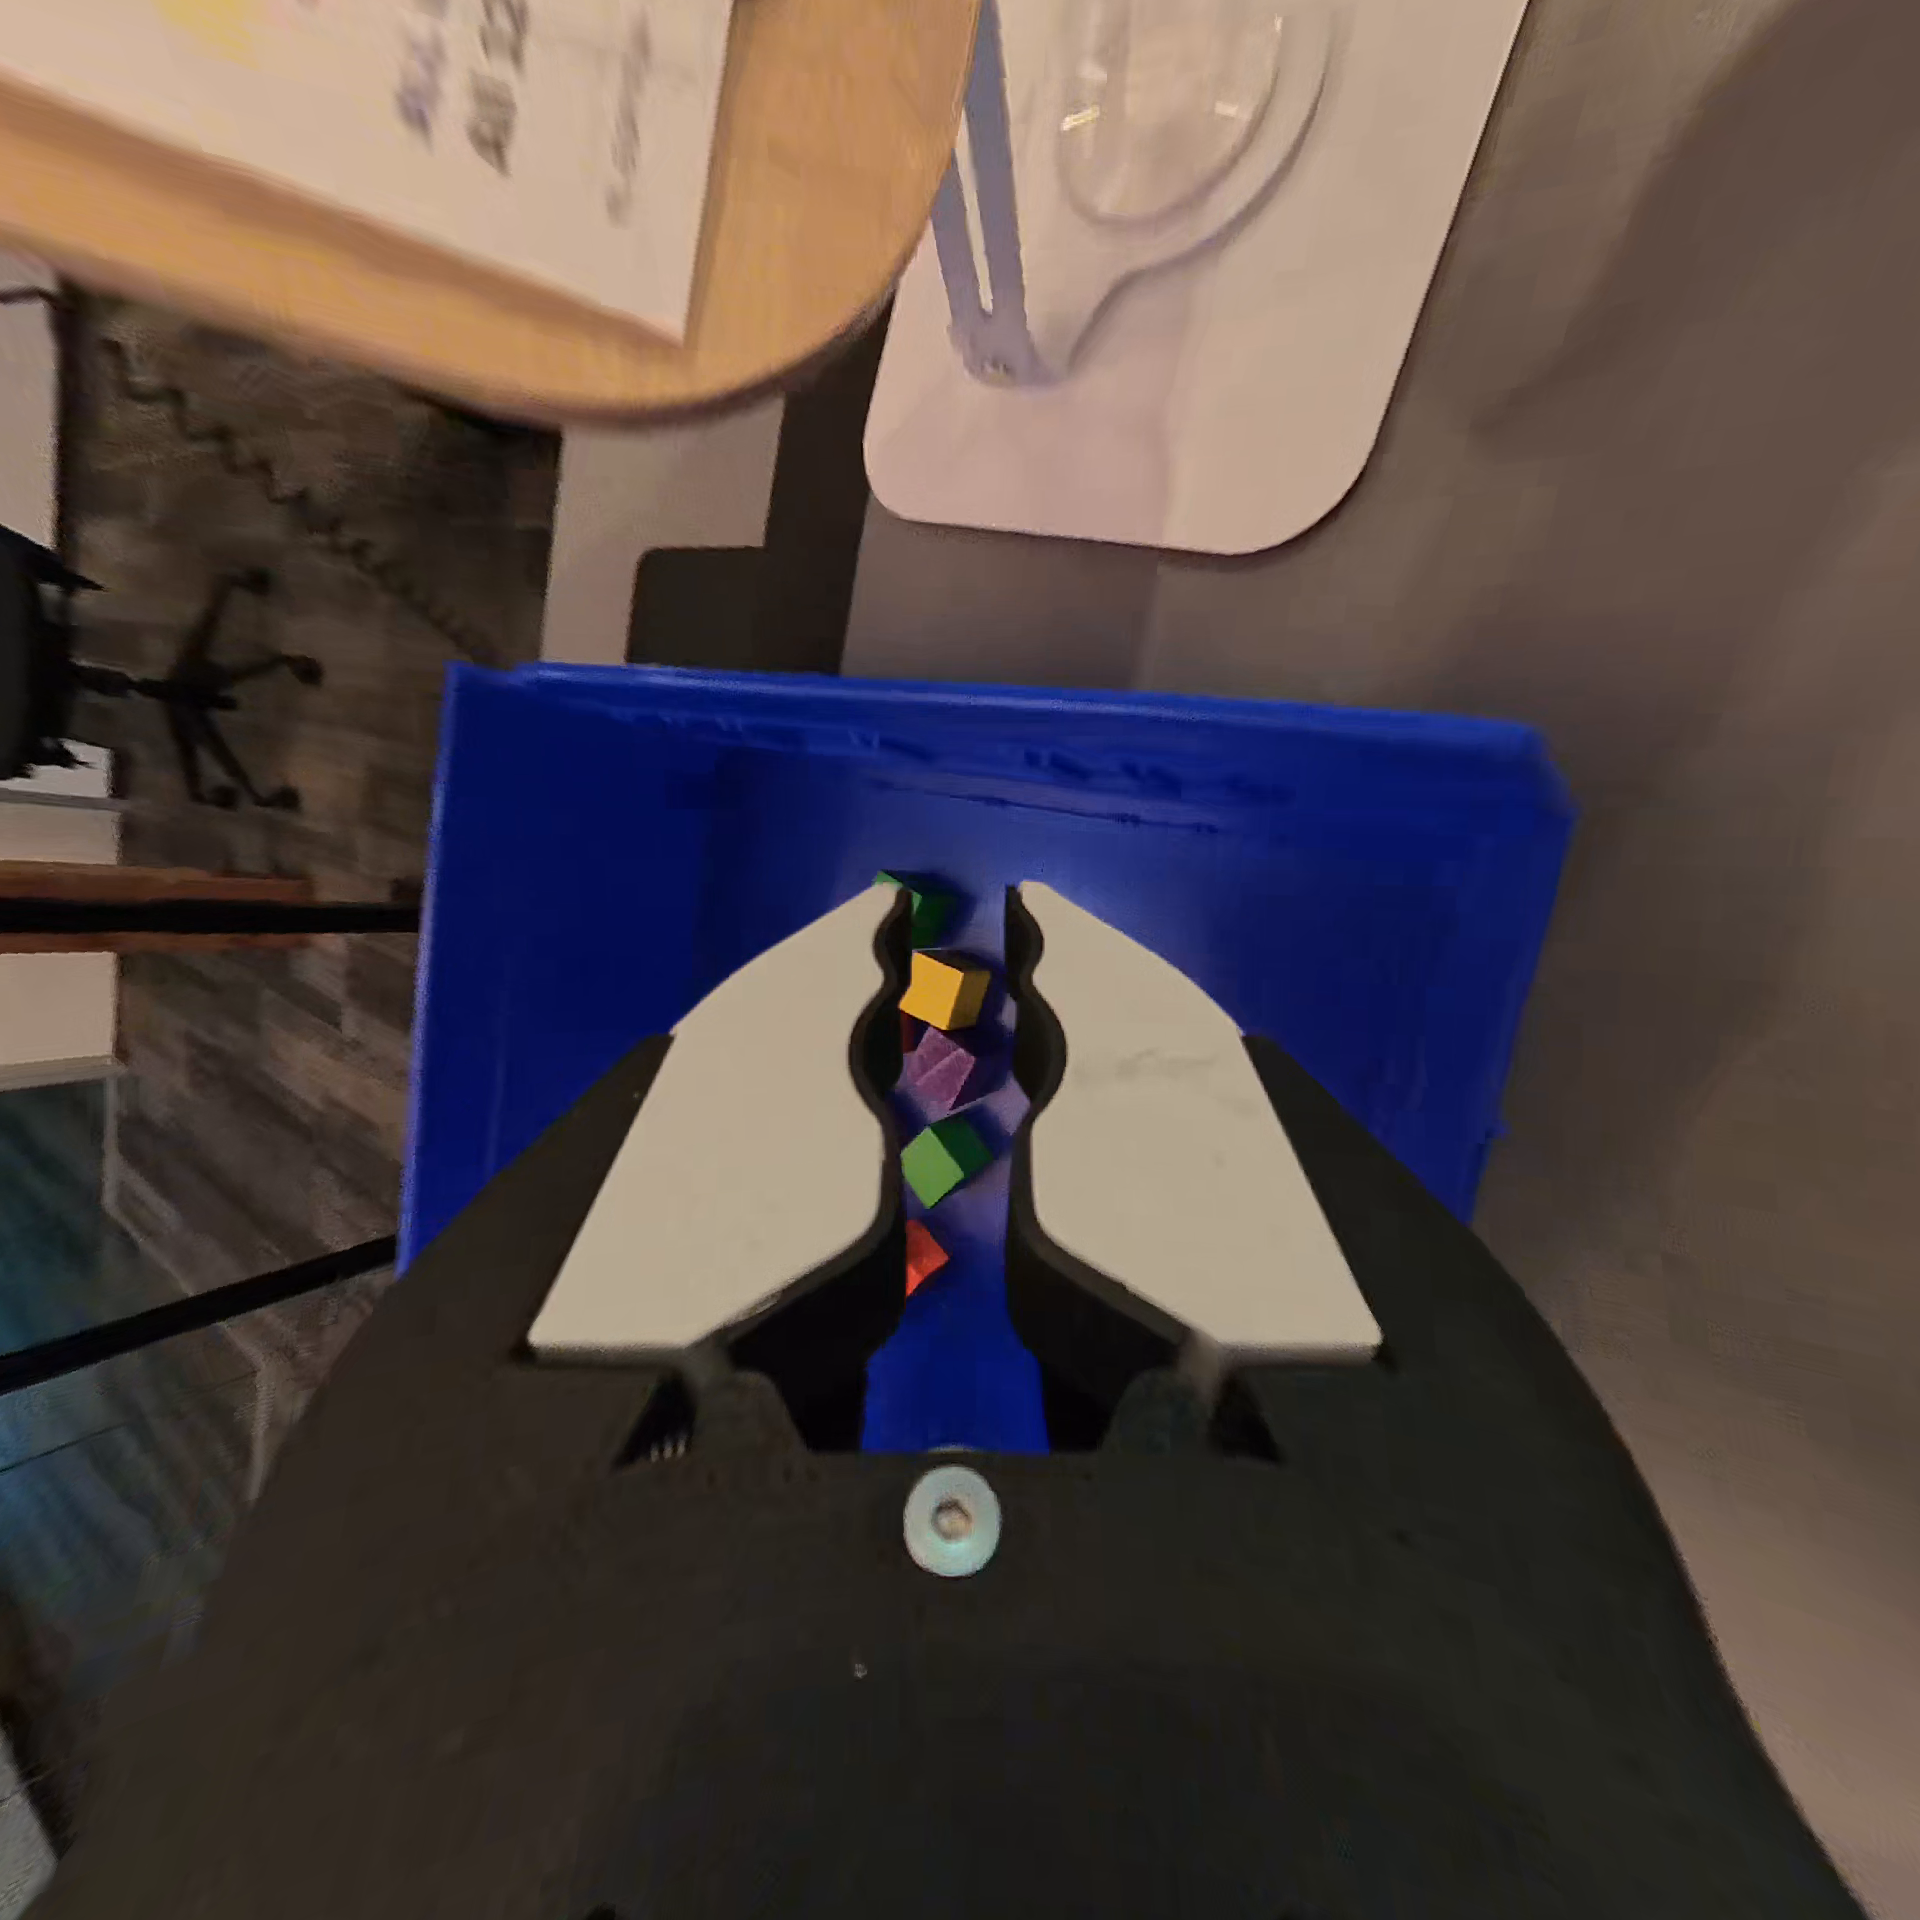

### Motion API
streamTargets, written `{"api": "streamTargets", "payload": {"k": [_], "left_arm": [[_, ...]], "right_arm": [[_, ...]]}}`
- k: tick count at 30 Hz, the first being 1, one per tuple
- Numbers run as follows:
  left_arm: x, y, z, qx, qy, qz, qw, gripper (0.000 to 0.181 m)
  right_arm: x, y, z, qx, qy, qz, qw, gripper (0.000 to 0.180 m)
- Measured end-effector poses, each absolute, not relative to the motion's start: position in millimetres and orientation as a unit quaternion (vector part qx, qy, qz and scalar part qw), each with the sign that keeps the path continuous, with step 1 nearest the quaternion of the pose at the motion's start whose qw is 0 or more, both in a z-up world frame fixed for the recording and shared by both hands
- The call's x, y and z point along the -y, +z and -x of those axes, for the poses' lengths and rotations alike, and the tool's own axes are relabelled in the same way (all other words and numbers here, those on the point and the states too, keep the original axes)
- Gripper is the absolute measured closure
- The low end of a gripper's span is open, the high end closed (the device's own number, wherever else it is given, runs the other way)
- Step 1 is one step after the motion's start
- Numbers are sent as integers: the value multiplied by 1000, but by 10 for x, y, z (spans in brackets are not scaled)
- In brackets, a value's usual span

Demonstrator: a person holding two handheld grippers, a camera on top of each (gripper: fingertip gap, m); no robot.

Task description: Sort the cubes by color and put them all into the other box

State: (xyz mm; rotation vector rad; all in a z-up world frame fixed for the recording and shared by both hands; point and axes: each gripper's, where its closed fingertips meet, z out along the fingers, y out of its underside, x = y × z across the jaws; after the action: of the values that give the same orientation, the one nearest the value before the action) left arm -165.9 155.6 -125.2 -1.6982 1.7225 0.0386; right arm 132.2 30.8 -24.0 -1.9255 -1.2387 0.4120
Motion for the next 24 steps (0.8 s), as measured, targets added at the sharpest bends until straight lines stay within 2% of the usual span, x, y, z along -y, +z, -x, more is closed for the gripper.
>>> {"api": "streamTargets", "payload": {"k": [9, 24], "left_arm": [[-2001, -1839, 1893, -684, 51, 677, 268, 158], [-2173, -2299, 2032, -710, 79, 678, 175, 148]], "right_arm": [[-304, -420, -1195, 511, 203, 753, 362, 180], [-260, -580, -1084, 532, 227, 745, 331, 180]]}}
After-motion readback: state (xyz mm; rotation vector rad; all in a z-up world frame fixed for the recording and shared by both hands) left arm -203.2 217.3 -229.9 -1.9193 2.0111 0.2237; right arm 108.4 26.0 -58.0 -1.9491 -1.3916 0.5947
